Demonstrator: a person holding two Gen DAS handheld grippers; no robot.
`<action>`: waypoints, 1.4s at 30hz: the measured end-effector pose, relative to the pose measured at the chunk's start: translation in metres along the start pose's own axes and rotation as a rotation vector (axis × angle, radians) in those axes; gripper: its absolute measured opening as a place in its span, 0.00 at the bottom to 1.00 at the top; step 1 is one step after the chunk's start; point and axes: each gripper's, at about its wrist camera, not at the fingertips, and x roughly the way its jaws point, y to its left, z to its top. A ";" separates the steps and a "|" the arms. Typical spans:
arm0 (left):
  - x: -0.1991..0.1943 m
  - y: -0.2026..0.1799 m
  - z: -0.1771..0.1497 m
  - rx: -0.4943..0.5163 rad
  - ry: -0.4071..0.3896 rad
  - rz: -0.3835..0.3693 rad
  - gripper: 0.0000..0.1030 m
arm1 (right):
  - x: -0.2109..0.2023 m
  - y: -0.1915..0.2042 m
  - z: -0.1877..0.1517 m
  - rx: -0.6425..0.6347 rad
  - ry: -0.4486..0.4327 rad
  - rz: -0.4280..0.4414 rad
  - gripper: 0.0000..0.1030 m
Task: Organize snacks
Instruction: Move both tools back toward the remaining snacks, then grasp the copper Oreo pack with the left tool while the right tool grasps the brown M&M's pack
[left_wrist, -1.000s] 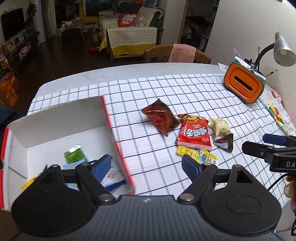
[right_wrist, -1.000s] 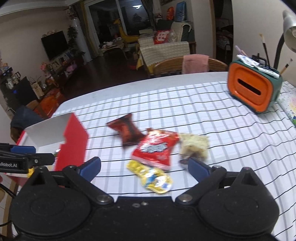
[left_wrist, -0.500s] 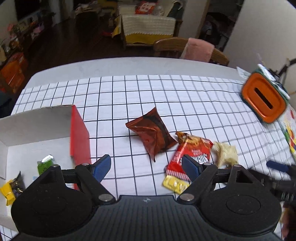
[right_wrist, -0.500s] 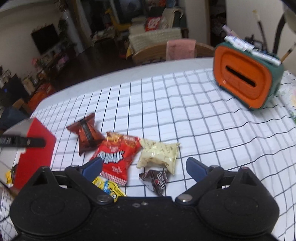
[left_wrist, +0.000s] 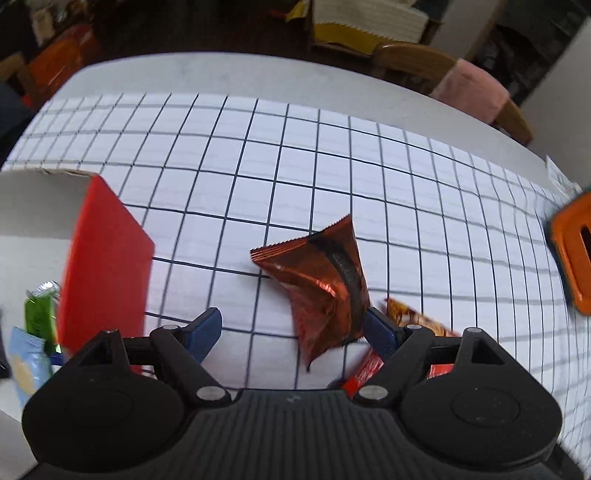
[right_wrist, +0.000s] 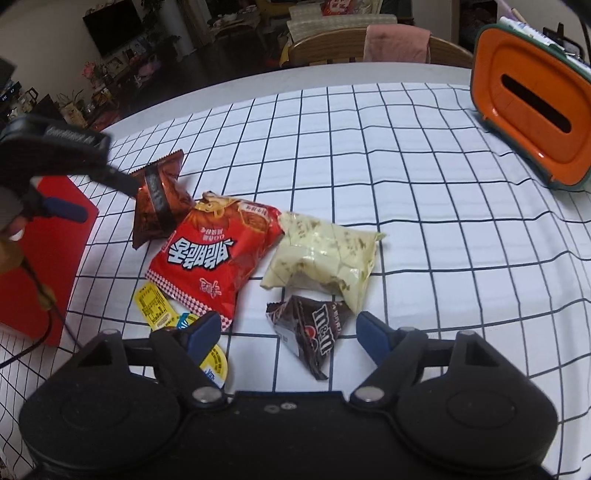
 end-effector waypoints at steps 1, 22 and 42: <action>0.004 -0.001 0.003 -0.017 0.004 -0.005 0.81 | 0.001 0.000 -0.001 0.001 0.001 0.001 0.77; 0.054 -0.015 0.024 -0.082 0.064 0.051 0.73 | 0.020 -0.004 -0.003 -0.014 -0.002 -0.049 0.48; 0.019 0.006 0.004 -0.069 0.050 -0.015 0.43 | -0.013 0.004 -0.015 -0.036 -0.087 -0.066 0.28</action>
